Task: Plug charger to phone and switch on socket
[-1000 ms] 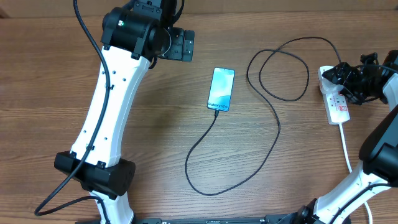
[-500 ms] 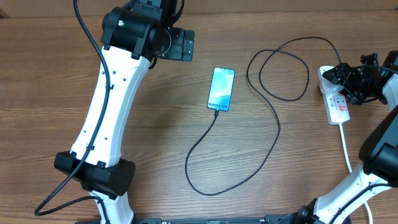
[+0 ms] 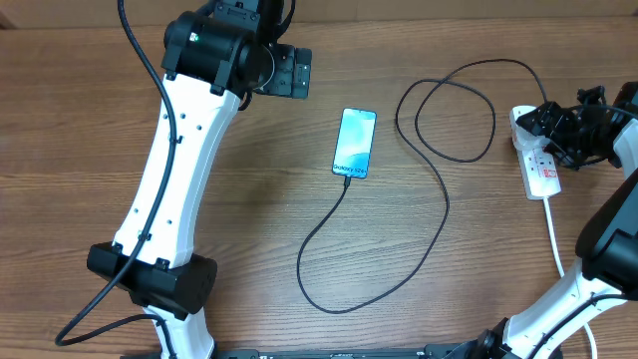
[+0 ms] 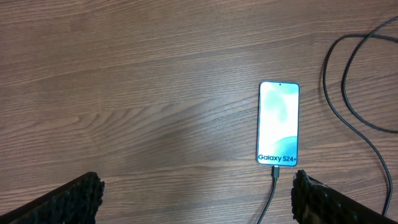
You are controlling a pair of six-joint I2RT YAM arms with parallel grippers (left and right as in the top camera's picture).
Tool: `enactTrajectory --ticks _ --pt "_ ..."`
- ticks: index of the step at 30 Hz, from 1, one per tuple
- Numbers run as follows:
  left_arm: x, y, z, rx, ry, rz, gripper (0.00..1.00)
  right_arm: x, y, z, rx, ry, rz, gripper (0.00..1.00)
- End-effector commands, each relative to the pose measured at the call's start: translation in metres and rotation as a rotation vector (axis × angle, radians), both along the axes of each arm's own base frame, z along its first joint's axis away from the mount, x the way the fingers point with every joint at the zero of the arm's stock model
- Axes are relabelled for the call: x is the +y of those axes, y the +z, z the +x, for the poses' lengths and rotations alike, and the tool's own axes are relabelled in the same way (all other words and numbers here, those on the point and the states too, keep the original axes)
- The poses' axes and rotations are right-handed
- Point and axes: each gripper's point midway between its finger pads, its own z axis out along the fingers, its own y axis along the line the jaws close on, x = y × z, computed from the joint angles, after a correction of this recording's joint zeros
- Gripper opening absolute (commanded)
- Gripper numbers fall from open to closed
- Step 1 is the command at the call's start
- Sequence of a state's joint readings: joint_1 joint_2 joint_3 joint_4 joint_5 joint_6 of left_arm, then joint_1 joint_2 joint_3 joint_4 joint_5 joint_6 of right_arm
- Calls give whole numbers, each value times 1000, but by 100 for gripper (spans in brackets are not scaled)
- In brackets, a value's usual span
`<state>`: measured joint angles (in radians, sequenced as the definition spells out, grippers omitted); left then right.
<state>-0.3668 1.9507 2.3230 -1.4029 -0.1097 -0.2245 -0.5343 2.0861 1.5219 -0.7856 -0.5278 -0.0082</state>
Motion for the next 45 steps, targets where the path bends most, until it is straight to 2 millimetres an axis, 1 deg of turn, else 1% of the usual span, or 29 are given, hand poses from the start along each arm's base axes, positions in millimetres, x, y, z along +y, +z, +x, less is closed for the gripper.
enactTrajectory --ticks 1,11,17,21,24,25,29,30,31,33,35,37,38,41,43,45 --pt "2 -4 2 4 -13 26 100 21 -8 -8 37 23 62 97" --pt "2 -4 2 4 -13 26 100 23 -9 -9 44 26 65 97" --pt "2 -4 2 4 -13 26 99 19 -8 -8 39 20 60 97" --pt "2 -4 2 4 -13 26 100 12 1 -7 31 7 45 96" --pt "2 -4 2 4 -13 26 100 3 16 -7 26 -7 -7 96" --pt "2 -4 2 4 -13 26 100 1 22 -8 19 -10 -25 96" --pt "2 -4 2 4 -13 26 100 -8 58 -10 -28 -31 -119 96" --pt "2 -4 2 4 -13 26 100 -11 75 -12 -52 -41 -159 96" --pt "2 -4 2 4 -13 26 100 -12 81 -14 -60 -45 -172 96" --pt "2 -4 2 4 -13 26 100 -13 107 -18 -100 -55 -215 96" --pt "2 -4 2 4 -13 26 100 -11 130 -23 -139 -61 -244 96" --pt "2 -4 2 4 -13 26 100 -6 159 -34 -182 -72 -271 96" --pt "2 -4 2 4 -13 26 100 -4 171 -39 -198 -83 -278 100" --pt "2 -4 2 4 -13 26 100 4 207 -52 -265 -115 -295 100" --pt "2 -4 2 4 -13 26 100 7 222 -57 -299 -117 -313 100" --pt "2 -4 2 4 -13 26 100 9 230 -60 -318 -119 -323 100"
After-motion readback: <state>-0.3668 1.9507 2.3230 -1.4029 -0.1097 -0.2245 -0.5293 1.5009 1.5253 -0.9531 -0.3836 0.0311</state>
